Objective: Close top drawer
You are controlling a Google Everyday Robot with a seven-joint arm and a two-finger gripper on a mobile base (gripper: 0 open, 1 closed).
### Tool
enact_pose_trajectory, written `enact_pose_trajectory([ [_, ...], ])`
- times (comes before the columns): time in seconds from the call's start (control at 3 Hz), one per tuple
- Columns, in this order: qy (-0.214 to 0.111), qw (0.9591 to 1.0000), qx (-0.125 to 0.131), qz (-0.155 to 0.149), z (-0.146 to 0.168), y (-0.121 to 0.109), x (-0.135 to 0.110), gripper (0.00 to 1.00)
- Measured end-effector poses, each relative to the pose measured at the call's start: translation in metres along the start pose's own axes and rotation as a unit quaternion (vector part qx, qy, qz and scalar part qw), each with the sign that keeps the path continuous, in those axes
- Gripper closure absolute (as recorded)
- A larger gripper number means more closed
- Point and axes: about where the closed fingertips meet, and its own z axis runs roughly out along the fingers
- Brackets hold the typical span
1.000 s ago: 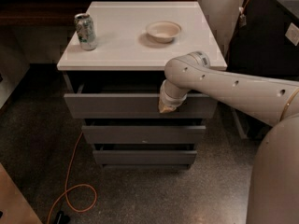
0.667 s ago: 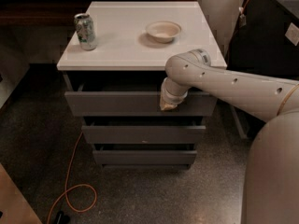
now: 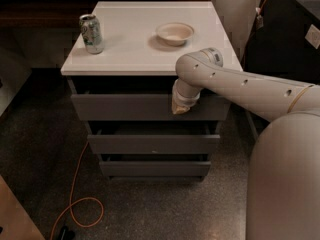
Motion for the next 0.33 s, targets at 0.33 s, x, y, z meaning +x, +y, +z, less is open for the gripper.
enact_pose_trajectory([
  [0.33, 0.001, 1.0000, -0.001, -0.001, 0.0001, 0.0000, -0.0002, 1.00],
])
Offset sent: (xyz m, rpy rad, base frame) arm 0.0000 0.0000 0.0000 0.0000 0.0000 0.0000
